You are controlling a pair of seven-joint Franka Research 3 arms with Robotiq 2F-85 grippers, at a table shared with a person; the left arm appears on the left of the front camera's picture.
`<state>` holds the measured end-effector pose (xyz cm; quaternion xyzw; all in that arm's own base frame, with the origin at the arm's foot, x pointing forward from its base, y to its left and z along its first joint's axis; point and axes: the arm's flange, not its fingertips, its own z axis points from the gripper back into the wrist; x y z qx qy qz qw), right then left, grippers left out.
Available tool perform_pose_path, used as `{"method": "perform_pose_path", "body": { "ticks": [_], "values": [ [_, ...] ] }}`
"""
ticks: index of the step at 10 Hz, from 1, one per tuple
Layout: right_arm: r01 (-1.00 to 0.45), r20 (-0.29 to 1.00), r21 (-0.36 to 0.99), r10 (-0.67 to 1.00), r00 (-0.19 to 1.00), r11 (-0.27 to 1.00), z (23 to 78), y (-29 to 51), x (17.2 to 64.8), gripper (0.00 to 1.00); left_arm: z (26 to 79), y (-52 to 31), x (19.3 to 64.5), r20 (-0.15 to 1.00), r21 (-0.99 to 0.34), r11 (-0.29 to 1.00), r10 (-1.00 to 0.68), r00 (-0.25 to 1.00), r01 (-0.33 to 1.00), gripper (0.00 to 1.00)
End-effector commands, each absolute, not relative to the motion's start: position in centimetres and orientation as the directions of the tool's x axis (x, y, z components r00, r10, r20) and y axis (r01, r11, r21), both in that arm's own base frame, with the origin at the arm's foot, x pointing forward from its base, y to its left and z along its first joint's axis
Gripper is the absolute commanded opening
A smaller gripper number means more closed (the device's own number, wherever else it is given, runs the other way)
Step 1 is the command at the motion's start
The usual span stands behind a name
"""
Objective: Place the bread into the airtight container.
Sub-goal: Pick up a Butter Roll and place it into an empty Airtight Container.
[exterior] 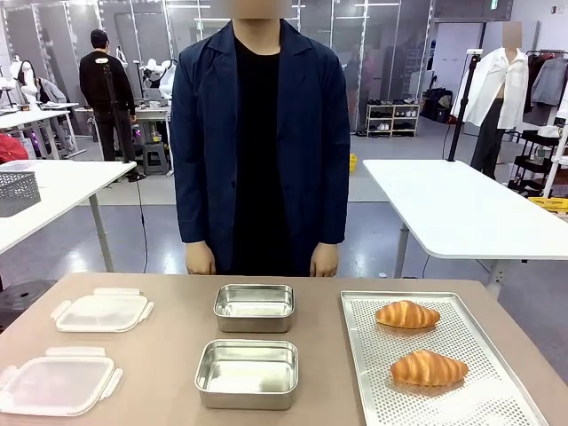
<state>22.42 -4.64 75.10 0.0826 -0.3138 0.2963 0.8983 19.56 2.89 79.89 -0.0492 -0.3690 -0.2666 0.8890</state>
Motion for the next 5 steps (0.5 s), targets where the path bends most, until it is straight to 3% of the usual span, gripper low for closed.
{"method": "perform_pose_path", "body": {
  "ticks": [1, 5],
  "values": [
    [-0.583, 0.604, -0.049, 0.489, 0.630, 0.811, 74.1, -4.8, 23.0, 1.00, 78.8, 2.9, 19.4, 0.669, 0.122, 0.851, -0.451, 0.590, 0.511, 1.00],
    [-0.582, 0.609, -0.035, 0.479, 0.632, 0.812, 74.8, -4.7, 22.4, 1.00, 79.8, 3.2, 18.8, 0.689, 0.112, 0.856, -0.432, 0.582, 0.504, 1.00]
  ]
}}
